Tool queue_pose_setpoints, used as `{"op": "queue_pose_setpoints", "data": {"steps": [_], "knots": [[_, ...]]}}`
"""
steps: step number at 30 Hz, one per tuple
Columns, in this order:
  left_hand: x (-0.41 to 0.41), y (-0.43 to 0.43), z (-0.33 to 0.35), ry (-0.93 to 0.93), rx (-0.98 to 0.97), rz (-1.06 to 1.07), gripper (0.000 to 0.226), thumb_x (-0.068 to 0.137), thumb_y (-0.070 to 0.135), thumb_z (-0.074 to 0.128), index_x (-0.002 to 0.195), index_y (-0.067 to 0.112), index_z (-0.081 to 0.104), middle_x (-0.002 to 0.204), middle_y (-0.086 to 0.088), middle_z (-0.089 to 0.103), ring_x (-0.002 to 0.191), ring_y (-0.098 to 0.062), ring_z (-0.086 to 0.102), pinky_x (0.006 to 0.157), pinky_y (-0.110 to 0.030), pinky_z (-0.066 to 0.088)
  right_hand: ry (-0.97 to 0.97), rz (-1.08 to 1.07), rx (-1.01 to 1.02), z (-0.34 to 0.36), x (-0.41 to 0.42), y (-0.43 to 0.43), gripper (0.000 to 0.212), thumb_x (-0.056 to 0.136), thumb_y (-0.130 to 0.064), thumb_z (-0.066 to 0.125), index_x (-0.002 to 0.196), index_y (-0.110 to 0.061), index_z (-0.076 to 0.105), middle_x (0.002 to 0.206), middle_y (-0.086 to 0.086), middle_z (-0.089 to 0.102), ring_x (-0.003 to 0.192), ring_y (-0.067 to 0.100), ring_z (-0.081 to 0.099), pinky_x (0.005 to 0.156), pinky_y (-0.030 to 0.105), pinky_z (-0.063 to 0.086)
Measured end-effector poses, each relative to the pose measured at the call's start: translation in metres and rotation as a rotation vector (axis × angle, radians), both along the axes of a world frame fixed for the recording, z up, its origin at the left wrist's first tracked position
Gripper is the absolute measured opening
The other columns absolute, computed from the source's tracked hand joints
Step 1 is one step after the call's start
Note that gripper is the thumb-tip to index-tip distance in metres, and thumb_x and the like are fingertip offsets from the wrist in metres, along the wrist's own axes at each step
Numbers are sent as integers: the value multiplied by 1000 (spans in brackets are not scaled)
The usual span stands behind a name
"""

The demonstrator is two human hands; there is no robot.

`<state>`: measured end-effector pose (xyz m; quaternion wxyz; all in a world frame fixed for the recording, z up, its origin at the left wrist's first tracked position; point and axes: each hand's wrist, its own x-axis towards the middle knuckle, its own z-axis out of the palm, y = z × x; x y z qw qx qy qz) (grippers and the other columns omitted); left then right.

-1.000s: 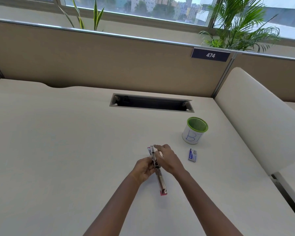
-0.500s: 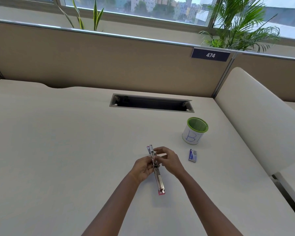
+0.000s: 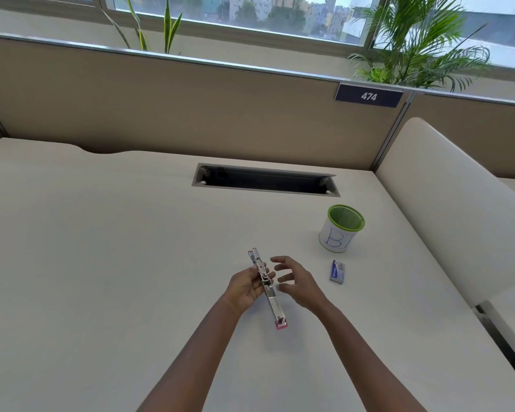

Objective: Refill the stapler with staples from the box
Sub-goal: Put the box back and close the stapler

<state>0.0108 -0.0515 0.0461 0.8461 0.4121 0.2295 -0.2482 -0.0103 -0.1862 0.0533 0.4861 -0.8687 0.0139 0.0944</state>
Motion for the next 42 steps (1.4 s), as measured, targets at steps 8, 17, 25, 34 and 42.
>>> {"op": "queue_pose_setpoints", "data": {"steps": [8, 17, 25, 34, 42], "knots": [[2, 6, -3, -10, 18, 72, 27, 95, -5, 39, 75, -4, 56, 43, -5, 67, 41, -14, 67, 43, -21, 57, 22, 214, -47, -3, -4, 2, 75, 76, -5, 70, 136, -32, 35, 133, 4, 41, 113, 16, 43, 80, 27, 44], [-4, -2, -4, -80, 127, -61, 21, 96, 0, 40, 92, 1, 60, 67, -9, 67, 61, -17, 65, 56, -23, 59, -7, 24, 219, 6, 1, 18, 44, 92, -19, 54, 133, -30, 39, 137, 15, 47, 125, 28, 48, 105, 47, 42], [-12, -10, -5, -141, 226, -191, 31, 99, 4, 36, 122, -8, 53, 97, -19, 64, 84, -28, 62, 85, -37, 52, 198, -132, 459, 5, 6, 13, 56, 94, -23, 51, 144, -14, 27, 121, 17, 57, 106, 27, 58, 95, 42, 47], [-11, -13, -7, -295, 586, -313, 33, 97, 11, 37, 113, -7, 59, 110, -24, 66, 85, -25, 64, 66, -19, 53, 213, -132, 439, 1, 3, 13, 39, 92, -14, 54, 128, -2, 46, 123, 19, 57, 99, 18, 60, 89, 33, 50], [-16, -8, -8, -371, 363, -211, 43, 99, 35, 34, 130, 7, 46, 124, -13, 55, 116, -27, 54, 103, -41, 44, 140, -140, 360, 3, -2, 13, 37, 94, -11, 49, 130, -4, 45, 122, 14, 57, 110, 27, 56, 91, 42, 49]]}}
